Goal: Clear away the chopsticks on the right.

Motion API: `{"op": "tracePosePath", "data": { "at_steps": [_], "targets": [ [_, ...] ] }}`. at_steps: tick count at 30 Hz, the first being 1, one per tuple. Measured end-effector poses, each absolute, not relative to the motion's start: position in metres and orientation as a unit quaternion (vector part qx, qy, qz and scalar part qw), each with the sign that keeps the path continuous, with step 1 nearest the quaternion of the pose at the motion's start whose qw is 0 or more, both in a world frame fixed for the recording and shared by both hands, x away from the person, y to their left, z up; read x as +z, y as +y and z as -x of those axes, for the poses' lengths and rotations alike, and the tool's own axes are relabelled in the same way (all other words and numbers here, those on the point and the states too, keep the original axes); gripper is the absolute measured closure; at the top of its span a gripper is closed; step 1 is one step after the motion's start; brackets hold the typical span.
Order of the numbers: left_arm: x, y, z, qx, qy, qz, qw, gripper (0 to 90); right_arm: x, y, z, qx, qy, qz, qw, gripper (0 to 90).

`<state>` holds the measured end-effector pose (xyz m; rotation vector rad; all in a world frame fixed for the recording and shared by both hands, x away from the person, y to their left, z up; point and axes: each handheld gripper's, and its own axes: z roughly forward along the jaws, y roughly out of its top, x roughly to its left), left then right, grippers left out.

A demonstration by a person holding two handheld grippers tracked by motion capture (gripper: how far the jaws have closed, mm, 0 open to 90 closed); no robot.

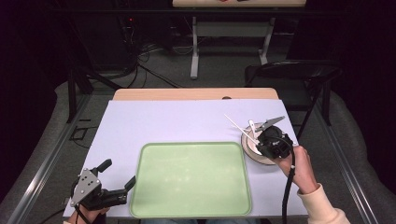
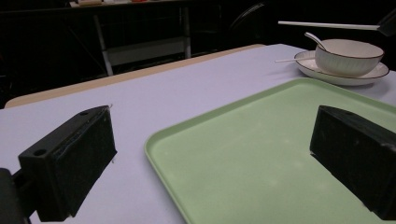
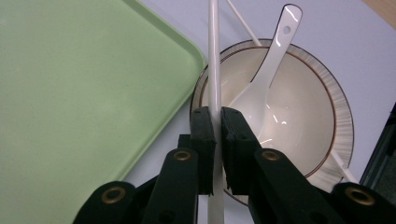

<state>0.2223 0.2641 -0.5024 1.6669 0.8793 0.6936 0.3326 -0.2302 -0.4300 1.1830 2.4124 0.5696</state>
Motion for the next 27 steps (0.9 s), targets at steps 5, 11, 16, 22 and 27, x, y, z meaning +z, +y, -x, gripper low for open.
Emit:
{"op": "tracePosePath", "data": {
  "at_steps": [5,11,16,22,27],
  "targets": [
    [-0.502,0.264,-0.222,0.291,0.369,-0.7,0.537,0.0,-0.436,-0.223,-0.324,0.205,0.857,-0.43,0.195,84.0],
    [-0.502,0.264,-0.222,0.293,0.371,-0.698,0.539,0.0,-0.452,-0.211,-0.314,0.208,0.857,-0.434,0.187,84.0],
    [-0.502,0.264,-0.222,0.294,0.37,-0.697,0.539,0.0,-0.469,-0.204,-0.31,0.199,0.857,-0.439,0.182,84.0],
    [-0.502,0.264,-0.221,0.295,0.369,-0.697,0.54,0.0,-0.483,-0.194,-0.303,0.205,0.857,-0.443,0.166,84.1],
    [-0.502,0.264,-0.222,0.294,0.367,-0.7,0.538,0.0,-0.491,-0.19,-0.301,0.207,0.855,-0.448,0.159,84.0]
  ]
}}
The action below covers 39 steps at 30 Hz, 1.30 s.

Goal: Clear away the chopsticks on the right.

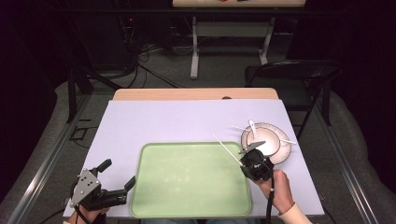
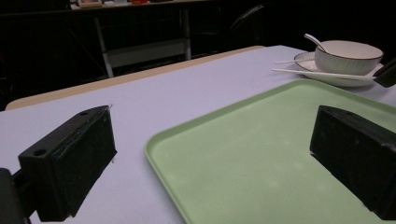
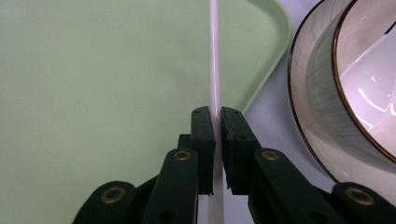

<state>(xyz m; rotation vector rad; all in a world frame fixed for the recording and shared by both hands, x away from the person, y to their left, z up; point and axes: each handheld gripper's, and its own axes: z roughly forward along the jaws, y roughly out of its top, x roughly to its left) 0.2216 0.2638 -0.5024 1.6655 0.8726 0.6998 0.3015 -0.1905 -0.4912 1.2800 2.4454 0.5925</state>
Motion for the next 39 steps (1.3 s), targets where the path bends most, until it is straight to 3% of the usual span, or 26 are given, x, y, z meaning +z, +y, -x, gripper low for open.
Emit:
{"op": "tracePosePath", "data": {
  "at_steps": [26,39],
  "targets": [
    [-0.502,0.264,-0.221,0.297,0.366,-0.697,0.54,0.0,-0.528,-0.18,-0.294,0.2,0.842,-0.49,0.101,83.6],
    [-0.502,0.265,-0.22,0.298,0.367,-0.696,0.541,0.0,-0.53,-0.176,-0.289,0.202,0.845,-0.487,0.087,83.3]
  ]
}}
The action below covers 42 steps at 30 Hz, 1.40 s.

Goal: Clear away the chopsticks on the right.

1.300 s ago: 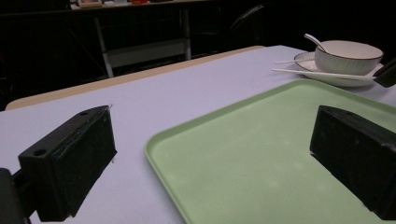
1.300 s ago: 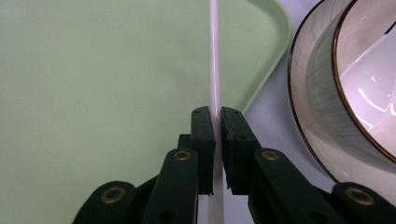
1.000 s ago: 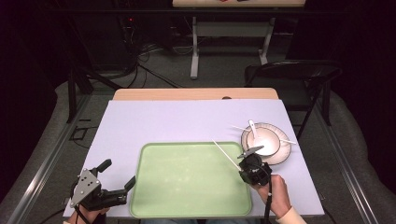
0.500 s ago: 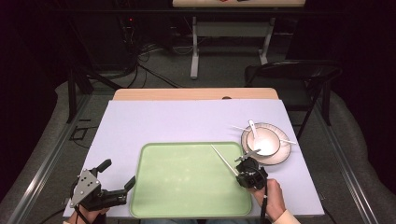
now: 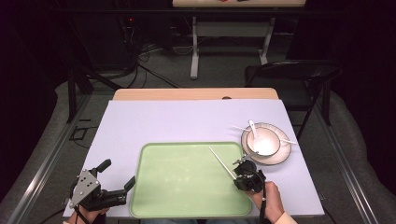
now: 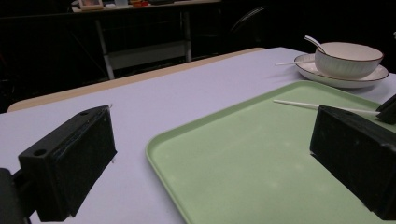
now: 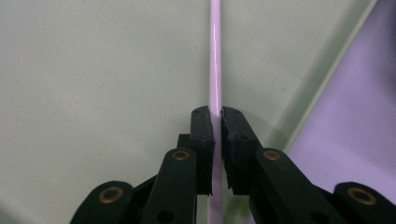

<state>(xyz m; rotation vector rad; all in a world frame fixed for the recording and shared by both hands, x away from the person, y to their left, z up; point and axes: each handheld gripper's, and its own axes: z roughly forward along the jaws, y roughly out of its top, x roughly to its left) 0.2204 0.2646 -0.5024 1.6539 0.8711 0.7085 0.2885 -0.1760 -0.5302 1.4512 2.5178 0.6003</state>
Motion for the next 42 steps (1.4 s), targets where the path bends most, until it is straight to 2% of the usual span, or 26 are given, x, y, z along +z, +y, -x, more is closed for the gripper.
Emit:
{"op": "tracePosePath", "data": {
  "at_steps": [5,10,21,27,30,32,38,42],
  "targets": [
    [-0.502,0.265,-0.22,0.298,0.366,-0.696,0.541,0.0,-0.53,-0.177,-0.288,0.201,0.845,-0.488,0.081,78.7],
    [-0.502,0.264,-0.22,0.298,0.366,-0.696,0.541,0.0,-0.53,-0.175,-0.287,0.203,0.846,-0.487,0.074,83.4],
    [-0.503,0.264,-0.221,0.299,0.365,-0.696,0.542,0.0,-0.532,-0.167,-0.286,0.217,0.842,-0.488,0.076,83.3],
    [-0.503,0.264,-0.22,0.3,0.365,-0.695,0.542,0.0,-0.531,-0.167,-0.286,0.218,0.841,-0.489,0.075,78.1],
    [-0.502,0.264,-0.22,0.3,0.365,-0.697,0.54,0.0,-0.53,-0.166,-0.286,0.21,0.85,-0.477,0.082,67.5],
    [-0.502,0.264,-0.22,0.299,0.364,-0.697,0.541,0.0,-0.527,-0.167,-0.286,0.211,0.856,-0.462,0.09,56.1],
    [-0.502,0.264,-0.22,0.3,0.365,-0.697,0.539,0.0,-0.509,-0.179,-0.287,0.238,0.87,-0.415,0.121,30.9],
    [-0.502,0.264,-0.22,0.299,0.364,-0.699,0.539,0.0,-0.5,-0.188,-0.289,0.245,0.875,-0.393,0.14,19.3]
  ]
}}
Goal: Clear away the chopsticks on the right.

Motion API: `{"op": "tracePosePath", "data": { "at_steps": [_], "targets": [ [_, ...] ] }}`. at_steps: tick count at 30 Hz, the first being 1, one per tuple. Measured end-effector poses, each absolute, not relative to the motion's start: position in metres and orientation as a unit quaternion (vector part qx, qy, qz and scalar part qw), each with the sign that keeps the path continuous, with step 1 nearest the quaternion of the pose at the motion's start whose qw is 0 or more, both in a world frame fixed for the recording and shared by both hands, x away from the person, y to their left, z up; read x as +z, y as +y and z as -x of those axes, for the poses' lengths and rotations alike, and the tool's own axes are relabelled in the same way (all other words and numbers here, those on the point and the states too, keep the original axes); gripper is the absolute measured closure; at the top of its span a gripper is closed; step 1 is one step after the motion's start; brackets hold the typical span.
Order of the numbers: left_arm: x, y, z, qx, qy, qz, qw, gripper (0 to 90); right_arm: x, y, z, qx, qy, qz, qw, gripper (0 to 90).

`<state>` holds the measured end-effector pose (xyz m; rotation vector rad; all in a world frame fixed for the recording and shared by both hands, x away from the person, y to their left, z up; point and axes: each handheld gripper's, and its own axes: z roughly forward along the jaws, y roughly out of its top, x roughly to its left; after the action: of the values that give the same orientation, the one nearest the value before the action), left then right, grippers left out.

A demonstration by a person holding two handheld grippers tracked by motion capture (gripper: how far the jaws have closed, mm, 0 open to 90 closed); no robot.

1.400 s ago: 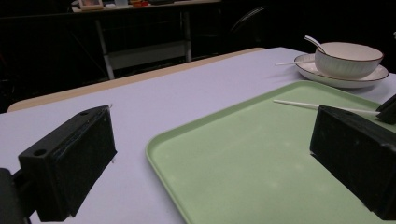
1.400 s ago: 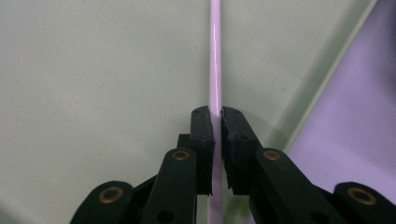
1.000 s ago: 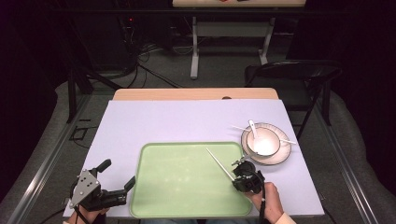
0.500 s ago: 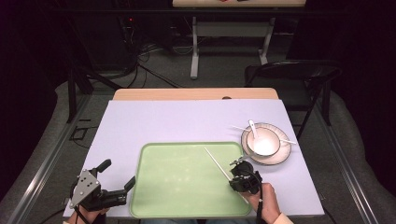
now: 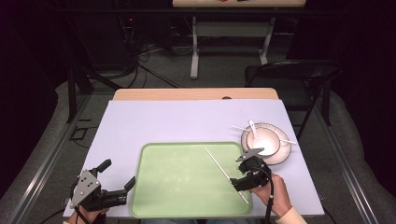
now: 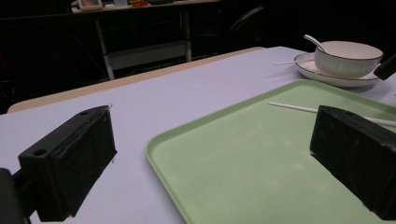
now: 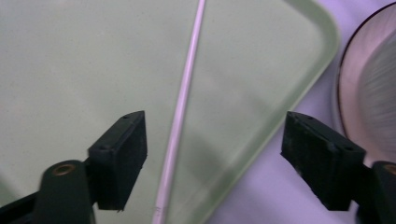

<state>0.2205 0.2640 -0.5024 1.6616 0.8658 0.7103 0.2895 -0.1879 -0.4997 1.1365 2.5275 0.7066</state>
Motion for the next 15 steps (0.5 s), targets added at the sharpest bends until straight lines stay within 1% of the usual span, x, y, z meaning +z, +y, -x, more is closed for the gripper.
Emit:
{"op": "tracePosePath", "data": {
  "at_steps": [2,6,13,15],
  "targets": [
    [-0.502,0.264,-0.22,0.299,0.365,-0.699,0.538,0.0,-0.495,-0.191,-0.291,0.248,0.879,-0.38,0.148,15.6],
    [-0.502,0.264,-0.22,0.3,0.366,-0.697,0.539,0.0,-0.484,-0.203,-0.296,0.252,0.881,-0.365,0.166,11.5],
    [-0.502,0.264,-0.22,0.3,0.367,-0.697,0.539,0.0,-0.461,-0.233,-0.309,0.255,0.872,-0.361,0.209,1.8],
    [-0.502,0.264,-0.221,0.299,0.365,-0.698,0.538,0.0,-0.454,-0.244,-0.314,0.254,0.869,-0.363,0.219,0.5]
  ]
}}
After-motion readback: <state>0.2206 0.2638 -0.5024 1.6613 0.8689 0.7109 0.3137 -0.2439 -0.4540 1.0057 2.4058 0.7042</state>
